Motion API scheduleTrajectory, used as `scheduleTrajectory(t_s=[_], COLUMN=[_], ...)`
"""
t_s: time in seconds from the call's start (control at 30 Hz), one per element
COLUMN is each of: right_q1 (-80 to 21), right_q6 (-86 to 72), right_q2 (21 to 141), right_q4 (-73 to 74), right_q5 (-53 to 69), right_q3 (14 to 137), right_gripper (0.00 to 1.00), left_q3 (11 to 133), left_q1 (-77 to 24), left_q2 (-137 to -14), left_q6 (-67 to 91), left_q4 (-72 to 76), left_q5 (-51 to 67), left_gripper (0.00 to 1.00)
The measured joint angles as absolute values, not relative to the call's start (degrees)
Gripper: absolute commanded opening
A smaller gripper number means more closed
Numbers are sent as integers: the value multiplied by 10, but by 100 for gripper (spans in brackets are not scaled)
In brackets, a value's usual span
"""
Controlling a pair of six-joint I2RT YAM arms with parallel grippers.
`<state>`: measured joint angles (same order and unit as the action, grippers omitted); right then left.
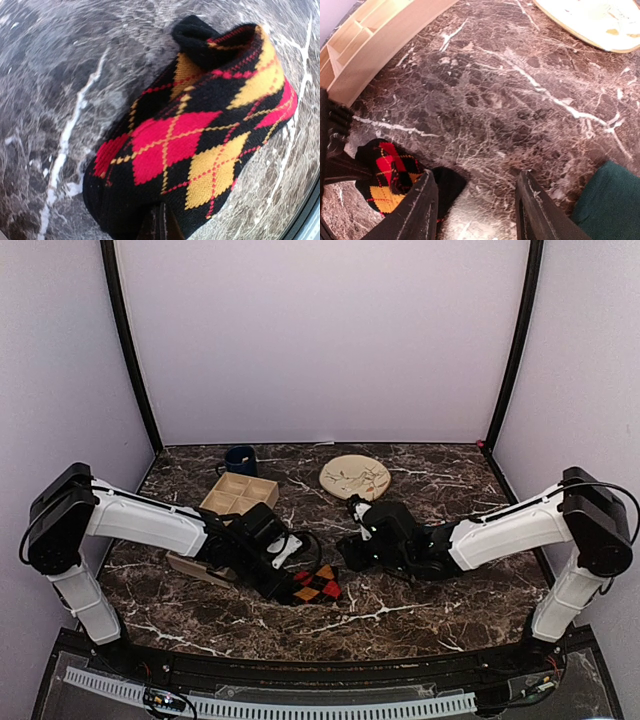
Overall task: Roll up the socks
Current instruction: Smooth out the sock at the center of the board.
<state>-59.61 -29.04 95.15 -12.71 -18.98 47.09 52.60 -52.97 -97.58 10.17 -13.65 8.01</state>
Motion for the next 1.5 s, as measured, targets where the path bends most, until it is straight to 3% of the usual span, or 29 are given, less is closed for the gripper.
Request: scheduleTrajectory(t_s=[0.67,1.07,1.5], right_q1=[-495,-492,-491], right_q6=[-189,-150,-155], right_q2=[993,1084,1069], right_q4=[-57,-22,-22], right_q5=[-17,61,128], right_q3=[519,604,562], right_gripper=[46,45,43], left_q3=[625,638,701], left_q1=[-526,-473,-459], left_q2=[-1039,-1045,-1097], left_q6=[-151,-174,-182], left_q4=[-192,-190,-191], left_q5=[88,63,69], left_gripper=[0,0,0])
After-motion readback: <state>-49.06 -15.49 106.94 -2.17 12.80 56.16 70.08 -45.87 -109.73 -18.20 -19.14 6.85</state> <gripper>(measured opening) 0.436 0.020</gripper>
